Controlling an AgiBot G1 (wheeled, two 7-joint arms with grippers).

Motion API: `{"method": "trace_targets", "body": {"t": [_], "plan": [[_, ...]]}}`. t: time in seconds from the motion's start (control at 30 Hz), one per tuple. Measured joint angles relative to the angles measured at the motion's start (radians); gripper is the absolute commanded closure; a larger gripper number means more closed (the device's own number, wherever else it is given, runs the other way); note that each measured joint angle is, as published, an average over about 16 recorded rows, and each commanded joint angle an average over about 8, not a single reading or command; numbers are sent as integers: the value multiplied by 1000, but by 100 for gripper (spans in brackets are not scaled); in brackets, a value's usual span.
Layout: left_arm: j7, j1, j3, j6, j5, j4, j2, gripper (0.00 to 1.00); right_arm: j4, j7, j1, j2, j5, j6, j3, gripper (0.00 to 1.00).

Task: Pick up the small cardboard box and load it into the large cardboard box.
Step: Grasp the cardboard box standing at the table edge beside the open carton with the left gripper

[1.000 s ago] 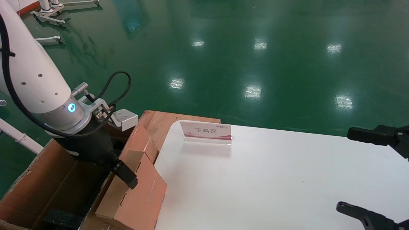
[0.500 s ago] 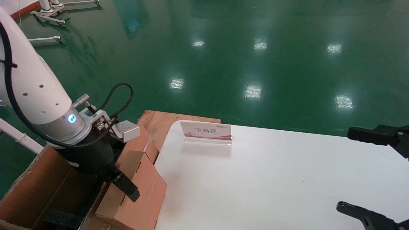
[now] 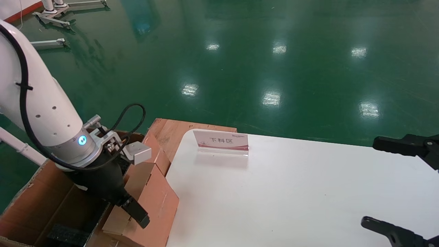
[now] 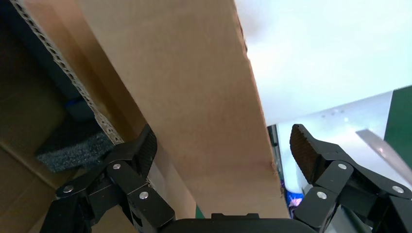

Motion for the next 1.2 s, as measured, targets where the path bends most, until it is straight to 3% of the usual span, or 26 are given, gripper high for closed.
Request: {"method": "trace_targets", "body": {"t": [0.07,0.3,0.33,1.2], "plan": [[3,3,1,-1,-1,0,-1,0,0,0,0,0,0,0,0,6],[10,7,3,-1,-3,0,-3,88,0,0,0,0,0,0,0,93],[10,7,3,-1,-3,0,-3,100,0,0,0,0,0,0,0,100],[1,2,-2,-2,-4,0,-3,100,0,0,0,0,0,0,0,100]]}}
